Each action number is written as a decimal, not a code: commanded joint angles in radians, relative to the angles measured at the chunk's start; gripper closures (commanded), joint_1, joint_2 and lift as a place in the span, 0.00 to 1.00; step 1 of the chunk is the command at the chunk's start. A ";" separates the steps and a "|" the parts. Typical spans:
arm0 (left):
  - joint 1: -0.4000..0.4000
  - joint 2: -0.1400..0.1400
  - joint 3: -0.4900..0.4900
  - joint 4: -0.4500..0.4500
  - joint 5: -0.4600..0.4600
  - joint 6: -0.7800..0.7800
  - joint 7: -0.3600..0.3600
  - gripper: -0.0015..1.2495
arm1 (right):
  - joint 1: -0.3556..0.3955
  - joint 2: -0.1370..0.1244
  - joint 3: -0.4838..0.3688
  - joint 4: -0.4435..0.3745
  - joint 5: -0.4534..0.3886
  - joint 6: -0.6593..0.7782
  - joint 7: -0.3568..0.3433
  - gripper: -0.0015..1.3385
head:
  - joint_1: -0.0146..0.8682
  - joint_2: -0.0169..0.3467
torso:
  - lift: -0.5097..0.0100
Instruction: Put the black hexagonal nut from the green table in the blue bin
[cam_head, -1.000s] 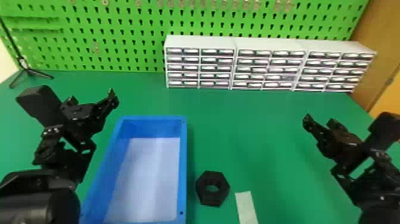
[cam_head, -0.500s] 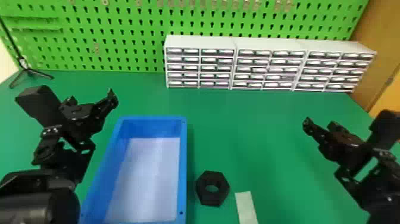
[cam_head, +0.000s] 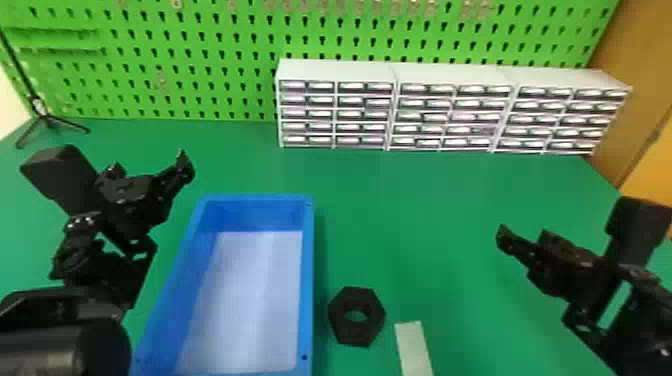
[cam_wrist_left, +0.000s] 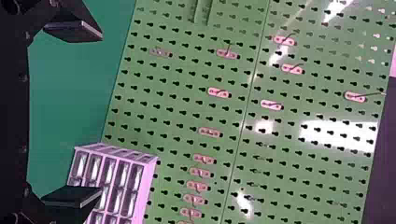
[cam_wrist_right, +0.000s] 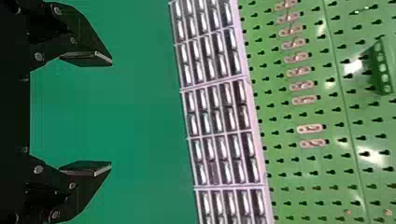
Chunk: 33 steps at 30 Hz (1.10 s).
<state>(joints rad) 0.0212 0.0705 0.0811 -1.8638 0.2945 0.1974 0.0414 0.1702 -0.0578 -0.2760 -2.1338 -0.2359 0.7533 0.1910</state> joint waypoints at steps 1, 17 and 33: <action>0.003 0.000 0.003 -0.002 0.000 -0.003 0.000 0.10 | 0.018 -0.019 0.021 -0.049 -0.006 0.104 -0.001 0.36 | 0.80 0.07 | 0.79; 0.013 0.000 0.023 -0.009 -0.005 -0.003 0.000 0.10 | 0.005 -0.135 0.149 -0.117 -0.117 0.426 -0.035 0.35 | 0.80 0.07 | 0.79; 0.016 0.000 0.023 -0.012 -0.008 -0.003 -0.002 0.10 | -0.041 -0.316 0.235 -0.121 -0.563 0.551 -0.361 0.35 | 0.80 0.07 | 0.79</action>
<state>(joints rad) 0.0368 0.0705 0.1043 -1.8760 0.2868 0.1948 0.0397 0.1396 -0.3272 -0.0510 -2.2549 -0.6766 1.2873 -0.1079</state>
